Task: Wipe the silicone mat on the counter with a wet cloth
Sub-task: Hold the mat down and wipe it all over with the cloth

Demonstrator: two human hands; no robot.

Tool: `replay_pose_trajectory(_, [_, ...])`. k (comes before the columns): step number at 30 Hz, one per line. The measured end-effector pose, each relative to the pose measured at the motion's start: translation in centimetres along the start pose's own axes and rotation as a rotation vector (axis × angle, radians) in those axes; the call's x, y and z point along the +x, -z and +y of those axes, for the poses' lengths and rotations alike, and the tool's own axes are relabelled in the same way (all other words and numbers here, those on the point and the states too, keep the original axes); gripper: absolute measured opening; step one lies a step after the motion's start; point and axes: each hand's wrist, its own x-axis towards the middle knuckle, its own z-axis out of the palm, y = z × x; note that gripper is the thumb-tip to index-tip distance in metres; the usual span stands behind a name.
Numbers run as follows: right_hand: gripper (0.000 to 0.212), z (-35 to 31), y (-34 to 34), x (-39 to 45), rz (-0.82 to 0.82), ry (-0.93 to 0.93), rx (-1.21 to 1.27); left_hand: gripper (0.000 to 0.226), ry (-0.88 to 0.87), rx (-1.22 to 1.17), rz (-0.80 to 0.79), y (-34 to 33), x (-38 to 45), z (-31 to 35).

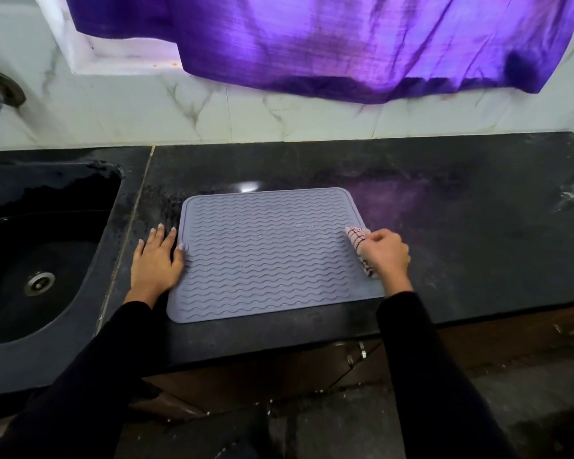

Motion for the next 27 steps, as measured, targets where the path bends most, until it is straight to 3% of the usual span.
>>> replay_pose_trajectory(3, [0.045, -1.4, 1.3, 1.9, -0.067, -0.21, 0.333, 0.07, 0.003, 0.002, -0.023, 0.1, 0.1, 0.1])
replay_pose_trajectory(5, [0.042, -2.8, 1.0, 1.8, 0.008, -0.103, 0.376, 0.07, 0.014, 0.002, -0.049, 0.3, 0.2, 0.3])
replay_pose_trajectory(8, [0.035, -4.1, -0.8, 0.2, 0.113, 0.167, 0.209, 0.068, 0.022, 0.004, -0.037, 0.8, 0.8, 0.7])
replay_pose_trajectory(13, [0.048, -1.9, -7.5, -1.7, 0.039, 0.453, -0.373, 0.07, 0.013, -0.041, -0.075, 0.7, 2.8, 1.2])
replay_pose_trajectory(17, [0.053, -1.7, -8.8, -1.3, 0.064, 0.474, -0.538, 0.059, 0.003, -0.02, -0.12, -0.4, 4.0, 1.5])
replay_pose_trajectory(21, [0.048, -2.9, -7.9, -1.0, 0.058, 0.502, -0.563, 0.072, 0.004, 0.015, -0.091, -0.7, 3.9, 1.8])
replay_pose_trajectory(24, [0.035, -4.0, -5.3, 1.0, -0.096, 0.375, -0.319, 0.072, -0.006, 0.025, -0.092, -0.6, 3.9, 1.6])
replay_pose_trajectory(27, [0.045, -5.4, -2.4, 3.4, -0.341, 0.04, 0.26, 0.072, -0.007, 0.04, -0.09, -0.6, 3.9, 1.8])
